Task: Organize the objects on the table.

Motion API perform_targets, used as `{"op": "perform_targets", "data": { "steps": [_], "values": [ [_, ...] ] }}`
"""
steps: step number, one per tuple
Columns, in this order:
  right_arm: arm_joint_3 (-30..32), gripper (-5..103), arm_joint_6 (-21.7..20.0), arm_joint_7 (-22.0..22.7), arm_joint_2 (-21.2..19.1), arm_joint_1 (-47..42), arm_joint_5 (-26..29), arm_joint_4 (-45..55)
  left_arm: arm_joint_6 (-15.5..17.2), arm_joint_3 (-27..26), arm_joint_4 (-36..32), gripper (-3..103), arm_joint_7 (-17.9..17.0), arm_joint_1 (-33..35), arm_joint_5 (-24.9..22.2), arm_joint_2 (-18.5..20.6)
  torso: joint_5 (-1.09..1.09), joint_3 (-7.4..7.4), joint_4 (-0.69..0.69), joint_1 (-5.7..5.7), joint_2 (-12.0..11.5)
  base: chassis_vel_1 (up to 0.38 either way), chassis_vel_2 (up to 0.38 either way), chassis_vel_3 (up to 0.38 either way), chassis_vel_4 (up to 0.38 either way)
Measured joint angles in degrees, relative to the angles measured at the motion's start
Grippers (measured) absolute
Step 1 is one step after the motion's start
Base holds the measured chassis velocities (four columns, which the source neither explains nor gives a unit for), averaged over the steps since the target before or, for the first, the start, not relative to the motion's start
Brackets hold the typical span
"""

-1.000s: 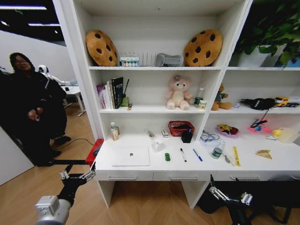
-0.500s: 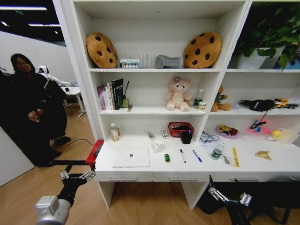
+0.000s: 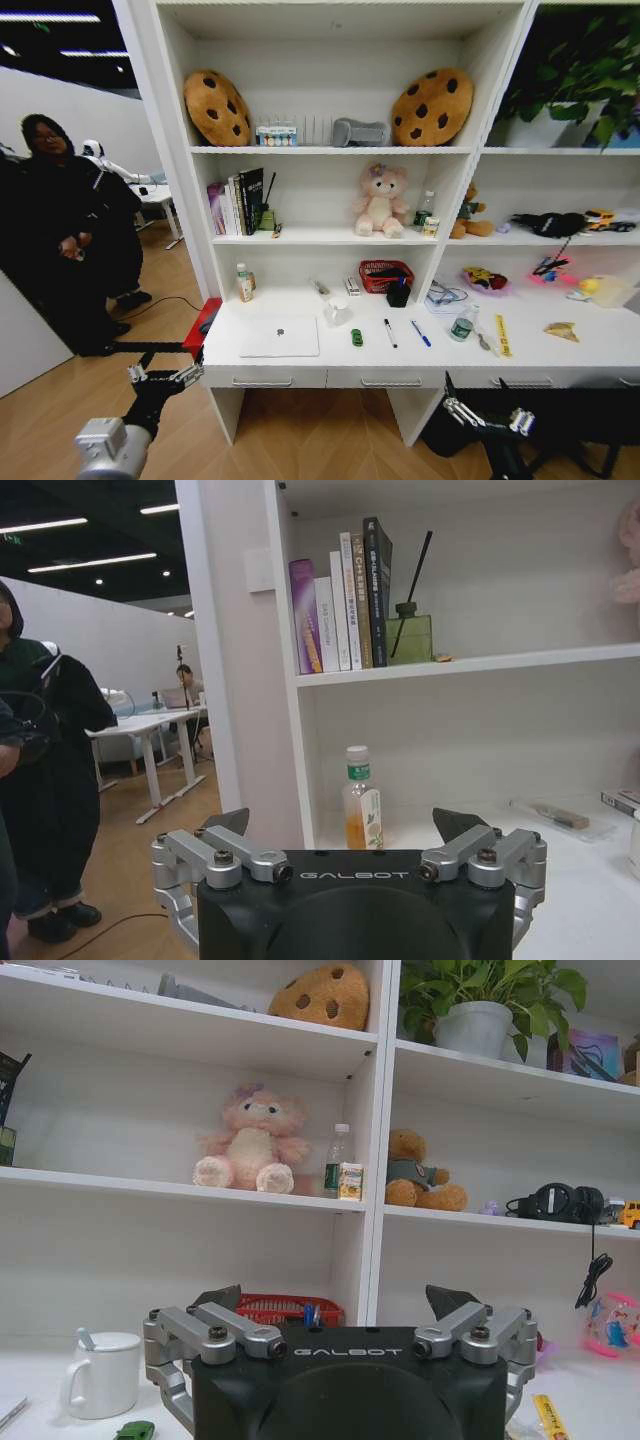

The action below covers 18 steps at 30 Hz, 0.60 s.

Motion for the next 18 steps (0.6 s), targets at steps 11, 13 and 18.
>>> {"op": "perform_targets", "data": {
  "steps": [11,13,18],
  "values": [
    [-0.29,100,-0.08,0.04,-0.04,0.5,0.05,-0.13,0.0,0.0,0.0,100,0.0,0.0,0.0,0.0,0.0,-0.04,0.0,-0.05,-0.11,-0.074,0.077,0.083,-0.084],
    [-0.4,100,-0.18,0.06,-0.03,0.52,0.04,-0.14,0.0,0.0,0.0,100,0.0,0.0,0.0,0.0,0.0,-0.03,0.01,-0.03,-0.14,-0.146,0.161,0.162,-0.166],
    [-0.52,100,-0.27,0.1,-0.06,0.56,0.04,-0.16,0.0,0.0,0.0,100,0.0,-0.01,0.0,0.0,0.0,-0.05,-0.01,-0.02,-0.14,-0.138,0.137,0.123,-0.136]
  ]
}}
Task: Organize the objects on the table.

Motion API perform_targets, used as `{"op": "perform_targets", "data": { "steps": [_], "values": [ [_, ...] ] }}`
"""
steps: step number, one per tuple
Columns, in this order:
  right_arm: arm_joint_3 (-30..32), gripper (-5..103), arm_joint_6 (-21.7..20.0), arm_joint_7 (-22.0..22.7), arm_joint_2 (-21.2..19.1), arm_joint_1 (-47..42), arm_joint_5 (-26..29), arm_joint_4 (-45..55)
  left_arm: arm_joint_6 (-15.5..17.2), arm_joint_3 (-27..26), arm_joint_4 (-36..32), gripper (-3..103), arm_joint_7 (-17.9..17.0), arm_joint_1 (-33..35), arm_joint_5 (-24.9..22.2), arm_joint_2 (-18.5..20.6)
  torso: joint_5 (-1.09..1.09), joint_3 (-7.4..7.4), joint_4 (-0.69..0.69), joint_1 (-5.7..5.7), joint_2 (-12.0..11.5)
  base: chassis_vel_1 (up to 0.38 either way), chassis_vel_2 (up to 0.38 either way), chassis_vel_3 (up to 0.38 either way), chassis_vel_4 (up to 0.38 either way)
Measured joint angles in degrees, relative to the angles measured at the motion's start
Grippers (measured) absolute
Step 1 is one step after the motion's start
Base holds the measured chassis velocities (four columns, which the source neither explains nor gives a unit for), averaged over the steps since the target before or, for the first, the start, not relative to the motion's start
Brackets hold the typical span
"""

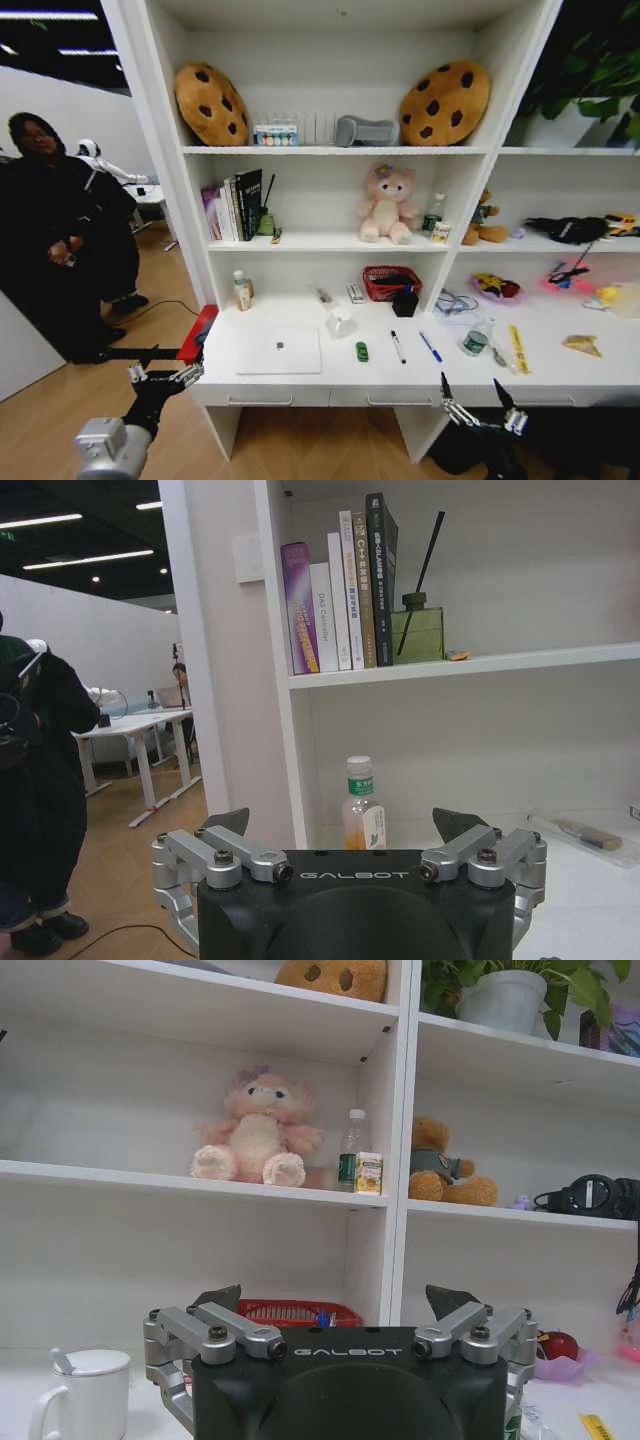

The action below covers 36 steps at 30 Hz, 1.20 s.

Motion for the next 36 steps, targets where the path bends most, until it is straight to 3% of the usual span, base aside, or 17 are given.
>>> {"op": "perform_targets", "data": {
  "steps": [6,13,36],
  "values": [
    [-0.4,100,0.04,-2.09,-0.12,-0.76,-0.02,0.36,0.0,0.0,0.0,100,0.0,0.0,0.0,0.0,0.0,-0.02,0.01,-0.05,0.0,-0.033,0.044,0.038,-0.036],
    [0.11,100,-2.6,-1.19,-0.34,-0.54,2.03,0.49,0.0,0.0,0.0,100,0.0,0.0,0.0,0.0,0.0,-0.04,0.0,-0.09,0.0,0.0,0.0,0.0,0.0],
    [-0.91,100,-3.11,-1.23,-0.41,0.28,3.06,0.3,0.0,0.0,0.0,100,0.0,0.0,0.0,0.0,0.01,-0.03,0.01,-0.04,-0.07,-0.062,0.069,0.063,-0.075]
  ]
}}
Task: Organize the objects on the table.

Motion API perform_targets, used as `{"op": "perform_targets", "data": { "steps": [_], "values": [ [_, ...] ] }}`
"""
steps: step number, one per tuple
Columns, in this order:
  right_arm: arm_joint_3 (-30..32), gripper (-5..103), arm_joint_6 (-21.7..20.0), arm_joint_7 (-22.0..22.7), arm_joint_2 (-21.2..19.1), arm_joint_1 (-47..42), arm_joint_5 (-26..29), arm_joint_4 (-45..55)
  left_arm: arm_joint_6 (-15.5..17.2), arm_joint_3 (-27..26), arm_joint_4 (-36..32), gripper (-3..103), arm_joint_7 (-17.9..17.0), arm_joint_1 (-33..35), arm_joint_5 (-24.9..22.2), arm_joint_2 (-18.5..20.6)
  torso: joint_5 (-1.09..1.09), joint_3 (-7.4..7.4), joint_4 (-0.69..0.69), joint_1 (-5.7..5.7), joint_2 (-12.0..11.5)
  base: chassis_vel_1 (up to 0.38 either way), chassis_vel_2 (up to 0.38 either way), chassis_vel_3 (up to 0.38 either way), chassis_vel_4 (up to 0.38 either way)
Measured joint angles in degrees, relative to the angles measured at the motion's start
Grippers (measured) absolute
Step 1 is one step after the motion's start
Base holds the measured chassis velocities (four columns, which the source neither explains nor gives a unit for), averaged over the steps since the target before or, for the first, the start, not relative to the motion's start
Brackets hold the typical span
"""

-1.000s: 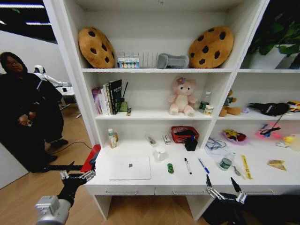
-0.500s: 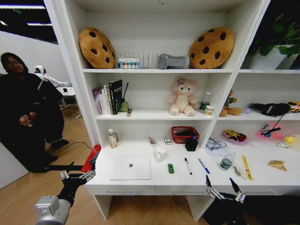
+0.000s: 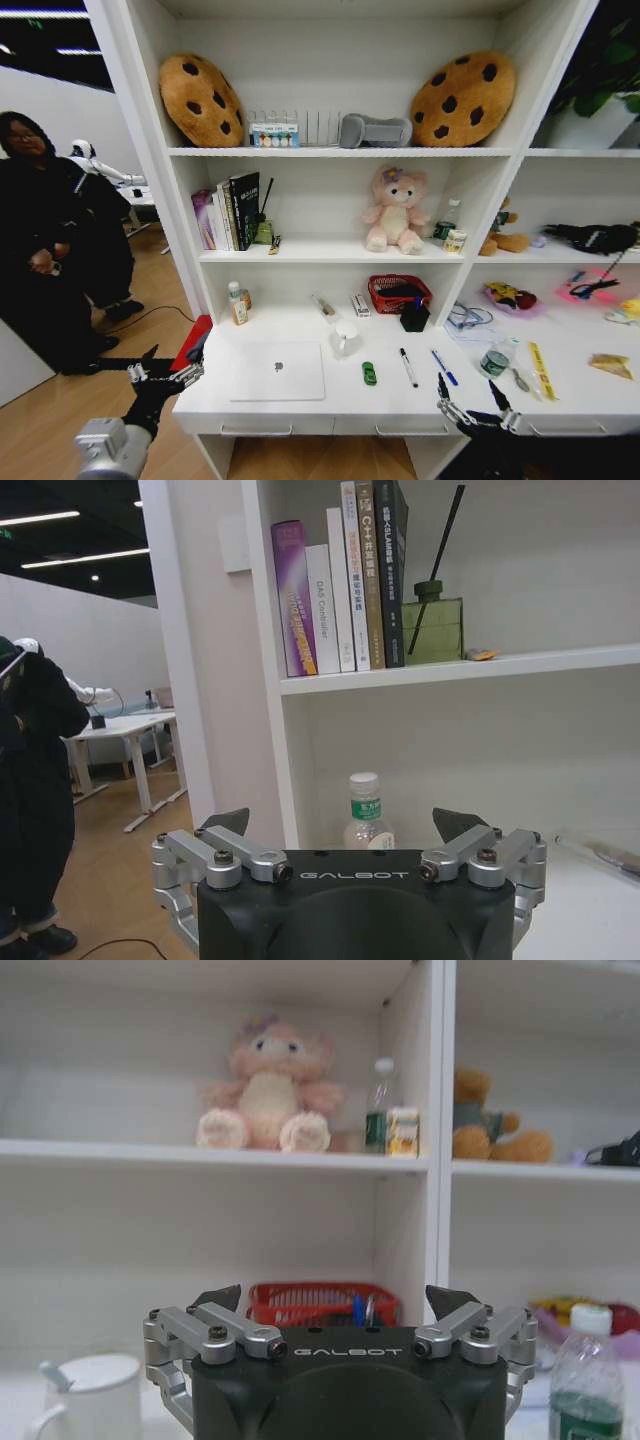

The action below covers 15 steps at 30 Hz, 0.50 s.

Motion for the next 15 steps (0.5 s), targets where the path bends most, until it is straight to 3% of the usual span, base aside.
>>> {"op": "perform_targets", "data": {
  "steps": [3,5,6,8,9,12,15],
  "values": [
    [-0.82,100,-3.09,-0.1,-0.05,-0.68,1.5,0.51,0.0,0.0,0.0,100,0.0,0.0,0.0,0.0,0.0,0.01,0.0,0.03,-0.02,-0.1,0.134,0.11,-0.08],
    [-1.65,100,-9.76,-0.09,-0.62,-1.27,4.65,0.84,0.0,0.0,0.0,100,0.0,0.0,0.0,0.01,-0.01,0.01,-0.01,0.04,-0.02,-0.061,0.059,0.034,-0.037],
    [-1.65,100,-9.76,-0.09,-0.62,-1.27,4.65,0.84,0.0,0.0,0.0,100,0.0,0.0,0.0,0.01,-0.01,0.01,-0.01,0.04,-0.02,-0.041,0.059,0.012,-0.016],
    [-1.07,100,-20.03,-2.42,-3.52,1.74,10.28,-0.12,0.0,0.0,0.0,100,0.0,0.01,0.0,0.0,-0.01,-0.02,-0.01,-0.07,0.02,0.035,-0.031,-0.025,0.017],
    [-1.07,100,-20.03,-2.42,-3.52,1.74,10.28,-0.12,0.0,0.0,0.0,100,0.0,0.01,0.0,0.0,-0.01,-0.02,-0.01,-0.07,0.02,0.07,-0.062,-0.049,0.035],
    [-1.58,100,-29.19,-5.25,-8.19,7.59,15.37,-2.64,0.0,0.0,0.0,100,0.0,0.01,0.0,0.0,0.01,-0.03,-0.01,-0.08,0.03,0.044,-0.052,-0.051,0.031],
    [-3.26,100,-32.45,-5.97,-11.7,12.38,16.02,-5.58,0.0,0.0,0.0,100,0.0,0.02,0.0,0.01,0.01,-0.02,0.01,-0.08,0.03,0.012,-0.017,-0.014,0.01]
  ]
}}
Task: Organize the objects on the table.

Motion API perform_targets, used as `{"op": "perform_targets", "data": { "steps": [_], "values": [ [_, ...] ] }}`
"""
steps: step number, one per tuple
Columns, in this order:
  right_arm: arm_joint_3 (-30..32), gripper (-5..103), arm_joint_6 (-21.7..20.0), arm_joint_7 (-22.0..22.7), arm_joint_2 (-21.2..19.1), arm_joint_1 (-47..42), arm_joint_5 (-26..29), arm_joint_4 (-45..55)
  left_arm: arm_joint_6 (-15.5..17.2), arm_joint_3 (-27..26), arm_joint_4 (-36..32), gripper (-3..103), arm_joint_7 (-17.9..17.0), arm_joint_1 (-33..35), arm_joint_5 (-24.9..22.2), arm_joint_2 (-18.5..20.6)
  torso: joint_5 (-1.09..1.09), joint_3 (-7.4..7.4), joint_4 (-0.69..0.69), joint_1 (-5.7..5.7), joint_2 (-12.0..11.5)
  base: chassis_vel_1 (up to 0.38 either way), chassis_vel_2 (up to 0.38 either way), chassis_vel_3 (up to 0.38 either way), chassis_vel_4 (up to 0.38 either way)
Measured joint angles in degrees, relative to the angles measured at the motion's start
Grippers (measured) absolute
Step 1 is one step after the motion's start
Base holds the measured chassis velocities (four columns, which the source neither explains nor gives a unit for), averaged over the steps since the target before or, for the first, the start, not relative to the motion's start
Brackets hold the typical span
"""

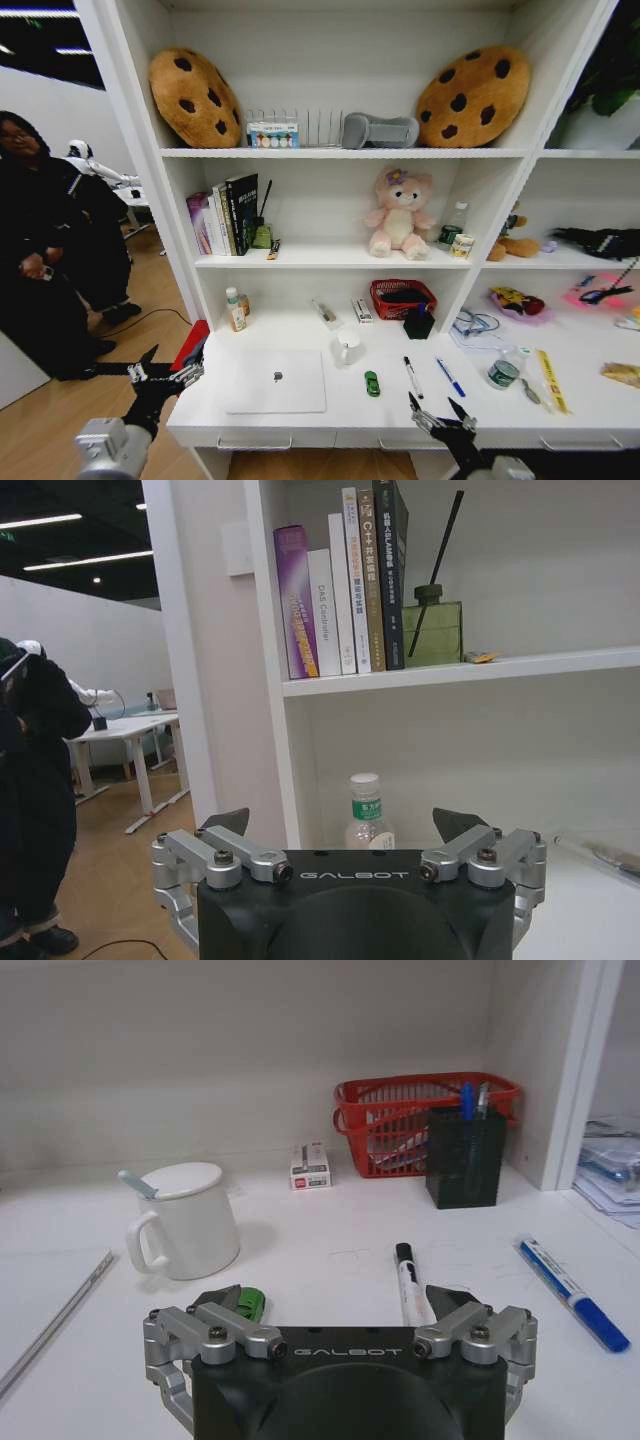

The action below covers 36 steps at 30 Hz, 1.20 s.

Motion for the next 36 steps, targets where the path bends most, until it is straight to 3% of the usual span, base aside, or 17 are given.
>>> {"op": "perform_targets", "data": {
  "steps": [9,17,29,33,35,36],
  "values": [
    [-7.71,100,-2.39,1.94,-3.21,10.22,-0.63,-6.27,0.0,0.0,0.0,100,0.0,-0.01,0.0,0.0,-0.01,0.01,-0.01,0.04,-0.03,0.0,0.0,0.0,0.0],
    [-13.86,100,-1.91,2.1,-1.65,14.16,-2.71,-10.33,0.0,0.0,0.0,100,0.0,0.0,0.0,0.0,-0.02,0.01,-0.02,0.03,-0.02,0.0,0.0,0.0,0.0],
    [-17.07,102,-0.59,2.63,-0.36,17.83,-3.49,-14.61,0.0,0.0,0.0,100,0.0,-0.01,0.0,0.0,-0.02,0.01,-0.01,0.03,-0.02,0.0,0.0,0.0,0.0],
    [-17.39,99,-0.15,2.64,-0.19,17.98,-3.7,-14.85,0.0,0.0,0.0,100,0.0,0.0,0.0,-0.01,-0.02,0.01,-0.01,0.03,-0.02,0.0,0.0,0.0,0.0],
    [-17.49,84,0.71,2.83,-0.11,18.25,-4.19,-15.2,0.0,0.0,0.0,100,0.0,0.0,0.0,0.0,-0.02,0.0,-0.02,0.03,-0.02,0.0,0.0,0.0,0.0],
    [-17.49,84,0.71,2.83,-0.11,18.25,-4.19,-15.2,0.0,0.0,0.0,100,0.0,0.0,0.0,0.0,-0.02,0.0,-0.02,0.03,-0.02,0.0,0.0,0.0,0.0]
  ]
}}
